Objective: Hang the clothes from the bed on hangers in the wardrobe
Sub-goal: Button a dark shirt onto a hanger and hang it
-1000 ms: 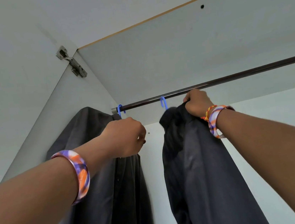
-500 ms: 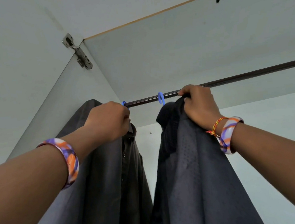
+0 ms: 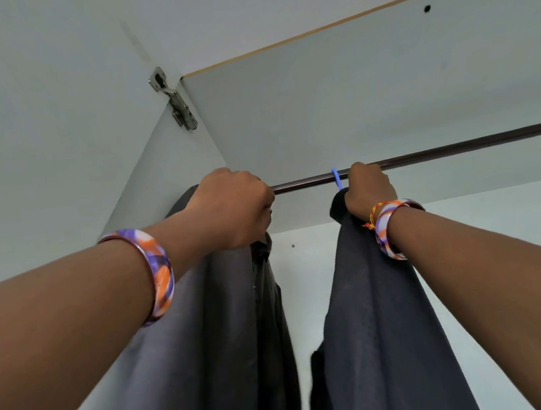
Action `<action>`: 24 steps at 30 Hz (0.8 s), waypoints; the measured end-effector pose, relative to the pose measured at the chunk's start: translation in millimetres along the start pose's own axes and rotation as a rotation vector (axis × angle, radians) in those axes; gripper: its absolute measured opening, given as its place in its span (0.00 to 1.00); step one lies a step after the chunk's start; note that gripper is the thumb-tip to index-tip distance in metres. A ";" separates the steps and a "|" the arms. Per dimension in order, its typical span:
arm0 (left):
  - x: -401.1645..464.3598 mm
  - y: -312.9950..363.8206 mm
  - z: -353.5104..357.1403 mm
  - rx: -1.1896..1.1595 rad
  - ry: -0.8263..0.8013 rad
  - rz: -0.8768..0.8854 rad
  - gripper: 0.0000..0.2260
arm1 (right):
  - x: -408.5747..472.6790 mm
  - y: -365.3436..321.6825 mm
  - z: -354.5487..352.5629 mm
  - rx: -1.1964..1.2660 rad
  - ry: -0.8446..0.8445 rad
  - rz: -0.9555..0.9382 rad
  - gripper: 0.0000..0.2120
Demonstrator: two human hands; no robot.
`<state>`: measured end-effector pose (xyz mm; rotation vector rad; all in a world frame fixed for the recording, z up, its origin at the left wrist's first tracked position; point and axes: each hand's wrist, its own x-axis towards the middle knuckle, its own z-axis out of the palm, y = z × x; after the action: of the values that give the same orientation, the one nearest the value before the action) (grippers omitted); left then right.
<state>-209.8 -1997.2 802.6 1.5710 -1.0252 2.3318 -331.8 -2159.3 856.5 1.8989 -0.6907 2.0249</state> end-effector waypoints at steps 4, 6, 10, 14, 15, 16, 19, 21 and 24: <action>-9.1 -26.6 -5.7 0.045 0.012 0.014 0.09 | 3.8 -29.0 16.9 0.200 -0.011 0.046 0.05; -12.9 -40.3 -9.3 0.079 -0.001 -0.010 0.08 | 5.0 -47.6 26.9 0.301 -0.036 0.062 0.15; -19.0 -58.1 -18.8 0.095 -0.061 -0.026 0.10 | 7.8 -80.7 52.6 0.532 -0.101 0.108 0.11; -35.2 -73.3 -25.1 0.094 -0.103 -0.007 0.10 | -0.4 -117.2 91.8 0.640 -0.244 0.139 0.15; -40.1 -77.4 -25.8 0.092 -0.126 -0.007 0.10 | -4.8 -126.2 100.0 0.637 -0.275 0.118 0.16; -45.2 -81.7 -26.1 0.081 -0.156 -0.011 0.09 | -9.3 -134.5 106.1 0.637 -0.301 0.108 0.16; -58.0 -92.5 -26.3 0.041 -0.270 -0.033 0.09 | -19.6 -151.2 116.8 0.644 -0.358 0.092 0.17; -62.4 -95.6 -27.4 0.041 -0.324 -0.036 0.09 | -26.0 -156.2 116.7 0.656 -0.415 0.068 0.21; -62.4 -94.0 -30.4 -0.003 -0.346 -0.067 0.09 | -38.0 -157.6 111.5 0.651 -0.460 0.009 0.25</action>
<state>-161.0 -1892.6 784.6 2.0217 -1.0186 2.0579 -152.4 -2079.3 845.2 2.7777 -0.1113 1.9817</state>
